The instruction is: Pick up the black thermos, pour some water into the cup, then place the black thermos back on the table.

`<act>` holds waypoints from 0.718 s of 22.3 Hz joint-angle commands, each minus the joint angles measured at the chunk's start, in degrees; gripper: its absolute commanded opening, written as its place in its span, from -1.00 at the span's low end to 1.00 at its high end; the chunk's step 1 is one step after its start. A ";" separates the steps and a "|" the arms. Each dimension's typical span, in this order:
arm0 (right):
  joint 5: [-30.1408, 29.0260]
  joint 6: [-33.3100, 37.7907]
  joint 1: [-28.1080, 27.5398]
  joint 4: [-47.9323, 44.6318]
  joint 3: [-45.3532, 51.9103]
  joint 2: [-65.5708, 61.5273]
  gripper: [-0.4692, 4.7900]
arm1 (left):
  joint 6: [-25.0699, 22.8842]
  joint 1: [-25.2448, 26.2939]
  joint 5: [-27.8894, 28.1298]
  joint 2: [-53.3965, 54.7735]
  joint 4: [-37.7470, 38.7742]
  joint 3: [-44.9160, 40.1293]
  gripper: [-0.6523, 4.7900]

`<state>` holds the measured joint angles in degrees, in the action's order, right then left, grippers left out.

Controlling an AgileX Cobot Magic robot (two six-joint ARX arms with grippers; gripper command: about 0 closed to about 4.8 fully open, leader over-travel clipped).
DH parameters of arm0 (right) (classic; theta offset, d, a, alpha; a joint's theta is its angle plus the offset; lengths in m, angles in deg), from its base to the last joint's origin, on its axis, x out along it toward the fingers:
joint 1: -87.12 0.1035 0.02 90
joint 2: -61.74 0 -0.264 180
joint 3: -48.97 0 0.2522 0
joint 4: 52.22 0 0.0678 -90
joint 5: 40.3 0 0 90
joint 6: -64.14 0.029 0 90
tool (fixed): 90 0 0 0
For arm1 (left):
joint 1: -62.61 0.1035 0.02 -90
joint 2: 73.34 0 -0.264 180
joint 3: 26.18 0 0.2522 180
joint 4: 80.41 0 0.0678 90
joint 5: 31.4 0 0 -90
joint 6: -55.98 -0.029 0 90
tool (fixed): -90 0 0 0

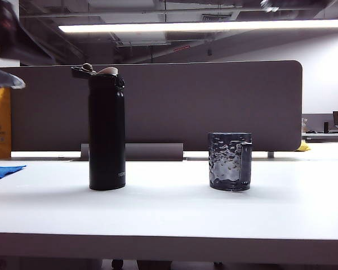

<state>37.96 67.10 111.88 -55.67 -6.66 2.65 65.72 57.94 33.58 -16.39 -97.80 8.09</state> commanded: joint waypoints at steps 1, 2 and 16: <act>0.07 0.00 0.07 -1.77 -0.33 -2.01 1.00 | -4.02 -1.25 2.84 6.01 -6.56 0.20 1.00; 0.04 0.00 0.07 -1.95 -0.33 -2.43 1.00 | -4.13 -1.70 2.95 7.69 -8.31 0.20 1.00; 0.31 -0.15 -0.02 -3.93 -0.31 -5.64 1.00 | -10.93 -7.37 1.75 31.43 -19.76 9.53 1.00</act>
<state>38.13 67.10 111.81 -58.40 -6.66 -3.12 56.52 51.03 36.47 14.38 -116.53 16.61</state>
